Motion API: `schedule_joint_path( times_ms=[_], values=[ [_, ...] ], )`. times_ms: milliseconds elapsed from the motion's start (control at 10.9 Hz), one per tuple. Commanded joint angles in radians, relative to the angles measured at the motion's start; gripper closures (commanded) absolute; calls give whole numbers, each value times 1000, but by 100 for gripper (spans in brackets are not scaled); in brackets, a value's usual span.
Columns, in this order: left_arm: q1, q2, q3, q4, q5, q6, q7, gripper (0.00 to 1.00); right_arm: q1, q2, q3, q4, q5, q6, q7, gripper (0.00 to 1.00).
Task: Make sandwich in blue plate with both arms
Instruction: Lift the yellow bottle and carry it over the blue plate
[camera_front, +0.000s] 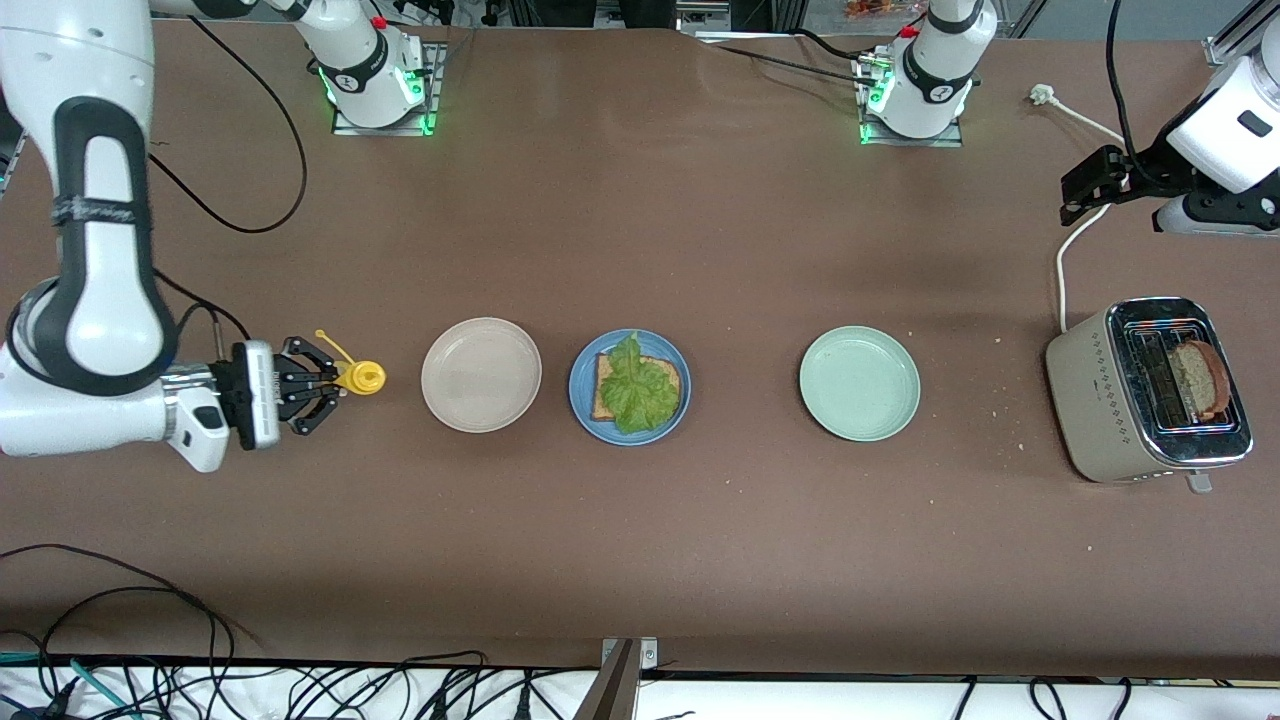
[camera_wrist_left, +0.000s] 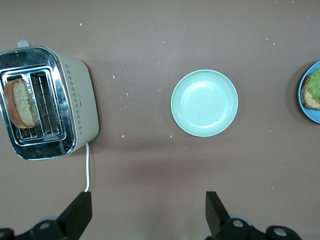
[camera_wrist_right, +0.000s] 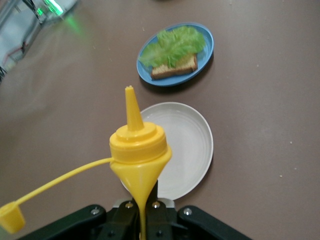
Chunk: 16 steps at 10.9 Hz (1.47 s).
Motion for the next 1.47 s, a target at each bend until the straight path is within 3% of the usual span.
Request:
schedule_joint_path(
  times_ms=[0,550,733,1191,1374],
  values=[
    [3,3,-4,16,19,-8,18,0,170,16,-9,132,-236,53,275,100],
    [3,4,-1,16,19,-8,20,0,454,29,-6,141,-620,148,798,100],
    [3,4,-1,16,19,-8,20,0,532,57,-6,141,-750,150,855,100],
    [5,4,-1,16,19,-8,20,0,689,117,-5,137,-960,156,912,100],
    [3,4,-1,16,19,-8,20,0,701,121,-5,135,-990,155,912,100]
  ],
)
